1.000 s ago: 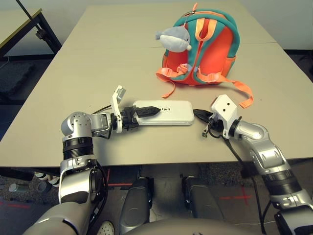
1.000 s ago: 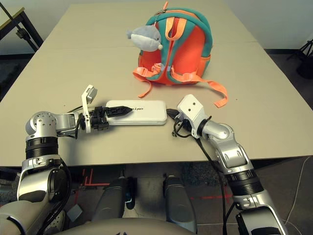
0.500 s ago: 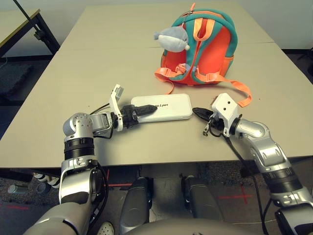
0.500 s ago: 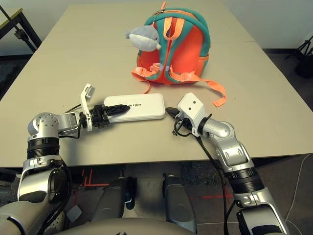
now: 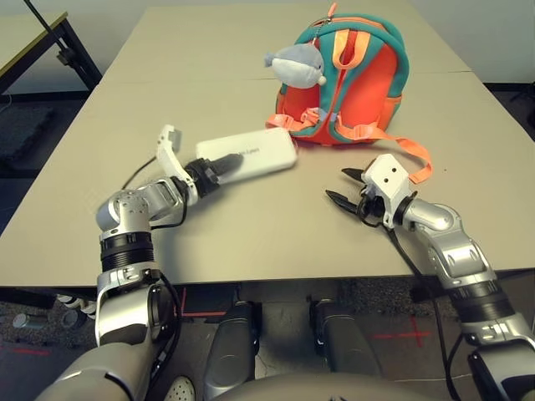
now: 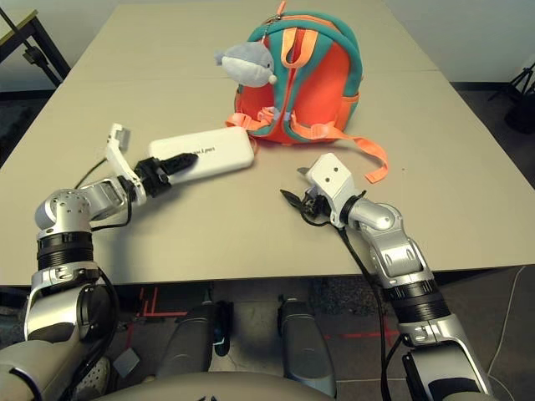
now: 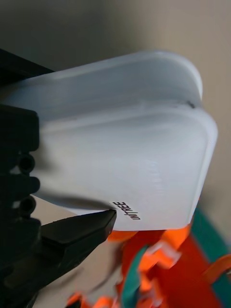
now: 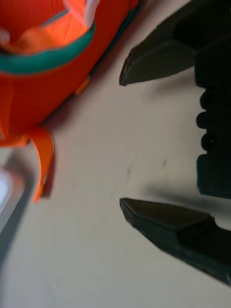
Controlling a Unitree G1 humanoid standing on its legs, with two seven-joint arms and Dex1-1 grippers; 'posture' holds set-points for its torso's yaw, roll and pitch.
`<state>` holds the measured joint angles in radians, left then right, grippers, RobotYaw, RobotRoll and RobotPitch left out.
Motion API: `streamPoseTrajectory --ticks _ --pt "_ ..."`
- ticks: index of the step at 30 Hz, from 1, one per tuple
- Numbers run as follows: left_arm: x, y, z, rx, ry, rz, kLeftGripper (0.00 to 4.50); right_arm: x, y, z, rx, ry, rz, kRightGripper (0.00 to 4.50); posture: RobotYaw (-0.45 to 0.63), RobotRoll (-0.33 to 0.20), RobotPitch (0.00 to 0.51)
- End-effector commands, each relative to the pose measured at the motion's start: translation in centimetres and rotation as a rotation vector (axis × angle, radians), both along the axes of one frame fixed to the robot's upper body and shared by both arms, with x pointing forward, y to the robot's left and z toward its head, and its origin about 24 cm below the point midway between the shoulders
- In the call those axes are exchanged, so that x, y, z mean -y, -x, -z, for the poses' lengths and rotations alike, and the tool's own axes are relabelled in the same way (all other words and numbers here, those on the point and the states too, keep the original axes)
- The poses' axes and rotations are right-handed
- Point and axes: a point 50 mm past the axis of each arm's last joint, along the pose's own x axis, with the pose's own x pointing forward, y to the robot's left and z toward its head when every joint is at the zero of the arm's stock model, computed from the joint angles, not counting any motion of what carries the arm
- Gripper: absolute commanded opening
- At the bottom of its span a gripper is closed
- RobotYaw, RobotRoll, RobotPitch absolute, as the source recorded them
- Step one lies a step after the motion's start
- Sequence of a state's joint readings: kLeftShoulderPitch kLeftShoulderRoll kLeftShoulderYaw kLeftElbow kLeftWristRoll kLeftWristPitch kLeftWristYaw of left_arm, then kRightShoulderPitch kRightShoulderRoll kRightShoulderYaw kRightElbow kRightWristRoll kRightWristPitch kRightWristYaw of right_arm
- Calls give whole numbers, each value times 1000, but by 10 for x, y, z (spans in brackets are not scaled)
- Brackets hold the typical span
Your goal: Put the pencil case into the backpack and zip it.
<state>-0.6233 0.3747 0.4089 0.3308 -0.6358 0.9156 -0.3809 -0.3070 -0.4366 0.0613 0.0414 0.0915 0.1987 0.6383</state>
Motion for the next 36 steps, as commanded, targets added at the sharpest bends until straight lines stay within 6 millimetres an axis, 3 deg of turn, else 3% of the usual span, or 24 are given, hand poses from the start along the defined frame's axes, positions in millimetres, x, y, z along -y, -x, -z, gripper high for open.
streamPoseTrajectory --ticks 1,7,14,20,26,36 --pt "-5 -9 -13 86 -58 -62 3167 2 -3 -1 -9 -32 31 4500 -88 0 151" --pt "-13 -14 -15 136 -132 -170 3167 2 -7 -12 9 -158 96 4500 -90 0 156" --pt "-24 -21 -21 202 -203 -299 3167 1 -13 -49 48 -555 202 4500 -98 0 157" --pt "-22 -25 -23 234 -234 -330 3167 -6 -21 -75 25 -739 227 4500 -108 0 152" --pt "-20 -28 -25 248 -229 -341 3167 -24 -32 -84 -23 -760 205 4500 -111 0 145" --pt "-19 -28 -22 244 -231 -343 3167 -53 -45 -78 -69 -710 160 4500 -87 0 132"
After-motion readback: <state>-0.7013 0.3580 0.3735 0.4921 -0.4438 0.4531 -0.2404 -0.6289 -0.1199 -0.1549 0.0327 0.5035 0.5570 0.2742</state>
